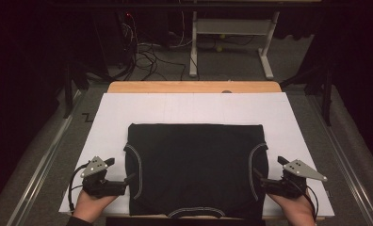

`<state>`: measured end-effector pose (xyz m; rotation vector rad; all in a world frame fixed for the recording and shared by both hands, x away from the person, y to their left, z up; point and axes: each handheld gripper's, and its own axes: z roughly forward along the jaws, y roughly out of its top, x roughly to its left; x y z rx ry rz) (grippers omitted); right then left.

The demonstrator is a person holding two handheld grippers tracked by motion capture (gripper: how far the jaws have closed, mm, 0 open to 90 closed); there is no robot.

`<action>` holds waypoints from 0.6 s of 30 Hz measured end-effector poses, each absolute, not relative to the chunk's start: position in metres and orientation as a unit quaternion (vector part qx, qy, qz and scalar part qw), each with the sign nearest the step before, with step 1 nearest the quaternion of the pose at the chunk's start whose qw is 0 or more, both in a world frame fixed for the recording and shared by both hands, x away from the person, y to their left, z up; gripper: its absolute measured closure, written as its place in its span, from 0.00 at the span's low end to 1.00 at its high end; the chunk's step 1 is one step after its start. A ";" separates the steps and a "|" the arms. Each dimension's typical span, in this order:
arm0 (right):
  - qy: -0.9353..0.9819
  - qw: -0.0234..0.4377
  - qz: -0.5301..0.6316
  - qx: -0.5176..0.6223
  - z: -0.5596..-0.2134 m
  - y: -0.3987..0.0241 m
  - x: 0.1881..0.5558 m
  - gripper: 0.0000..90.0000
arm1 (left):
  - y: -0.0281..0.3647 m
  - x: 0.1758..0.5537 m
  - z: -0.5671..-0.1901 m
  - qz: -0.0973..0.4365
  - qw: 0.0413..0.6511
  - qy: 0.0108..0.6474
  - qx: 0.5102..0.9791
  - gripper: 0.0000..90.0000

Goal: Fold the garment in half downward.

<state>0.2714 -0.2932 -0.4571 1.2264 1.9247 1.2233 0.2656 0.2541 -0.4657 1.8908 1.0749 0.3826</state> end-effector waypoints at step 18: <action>0.720 0.271 0.479 0.422 -0.440 -0.259 0.300 0.00 | 0.268 0.303 -0.457 0.161 0.463 0.447 0.748 0.00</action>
